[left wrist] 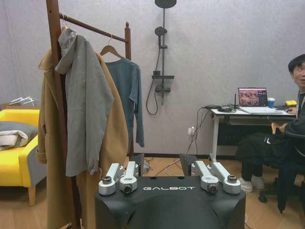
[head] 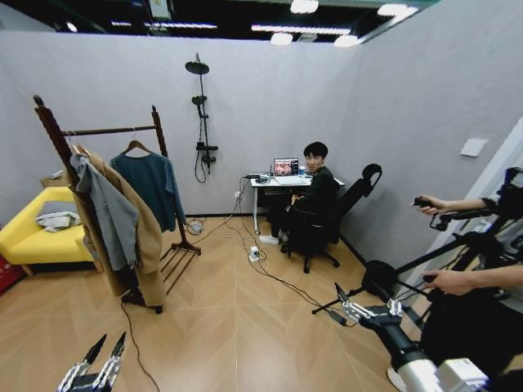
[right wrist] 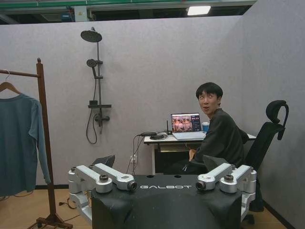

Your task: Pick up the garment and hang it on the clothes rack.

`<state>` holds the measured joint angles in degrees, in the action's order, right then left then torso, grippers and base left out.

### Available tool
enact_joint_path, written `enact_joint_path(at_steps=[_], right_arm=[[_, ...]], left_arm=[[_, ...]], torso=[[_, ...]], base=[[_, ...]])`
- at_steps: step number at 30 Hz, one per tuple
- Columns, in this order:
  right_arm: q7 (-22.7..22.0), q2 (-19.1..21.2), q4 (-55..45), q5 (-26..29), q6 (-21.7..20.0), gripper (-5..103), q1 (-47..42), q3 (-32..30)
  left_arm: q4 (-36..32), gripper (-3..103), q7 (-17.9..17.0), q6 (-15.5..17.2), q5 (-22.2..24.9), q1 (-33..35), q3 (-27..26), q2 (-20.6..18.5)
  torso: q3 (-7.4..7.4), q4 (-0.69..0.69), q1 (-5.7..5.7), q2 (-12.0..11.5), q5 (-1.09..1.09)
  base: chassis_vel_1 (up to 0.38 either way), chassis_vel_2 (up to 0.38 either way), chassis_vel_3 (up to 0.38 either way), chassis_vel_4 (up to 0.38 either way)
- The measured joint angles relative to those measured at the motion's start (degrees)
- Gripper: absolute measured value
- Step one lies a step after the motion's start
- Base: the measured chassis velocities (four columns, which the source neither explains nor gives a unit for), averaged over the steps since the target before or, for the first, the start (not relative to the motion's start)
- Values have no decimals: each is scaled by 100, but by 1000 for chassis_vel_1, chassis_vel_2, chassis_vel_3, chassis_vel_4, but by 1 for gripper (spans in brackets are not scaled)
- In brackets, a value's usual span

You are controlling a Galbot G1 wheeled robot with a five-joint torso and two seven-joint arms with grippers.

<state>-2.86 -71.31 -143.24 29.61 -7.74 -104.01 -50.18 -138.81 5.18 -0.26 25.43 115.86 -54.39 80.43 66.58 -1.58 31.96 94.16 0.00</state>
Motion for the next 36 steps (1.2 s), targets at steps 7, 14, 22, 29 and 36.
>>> enact_joint_path(at_steps=[7, 14, 22, 29, 36], right_arm=[[0, 0, 0, 0, 0, 100, 0, 0], [0, 0, 0, 0, 0, 100, 0, 0], [0, 0, 0, 0, 0, 100, 0, 0], [0, 0, 0, 0, 0, 100, 0, 0], [0, 0, 0, 0, 0, 100, 0, 0]], left_arm=[[0, 46, 0, 0, 0, 0, 0, 0], [0, 46, 0, 0, 0, 0, 0, 0], [0, 46, 0, 0, 0, 0, 0, 0], [0, 46, 0, 0, 0, 0, 0, 0], [0, 46, 0, 0, 0, 0, 0, 0]], torso=[[1, 0, 2, -1, 0], [1, 0, 2, -1, 0], [0, 0, 1, -1, 0], [1, 0, 2, -1, 0], [1, 0, 2, -1, 0]], base=[[0, 0, 0, 0], [0, 0, 0, 0], [0, 0, 0, 0], [0, 0, 0, 0], [0, 0, 0, 0]])
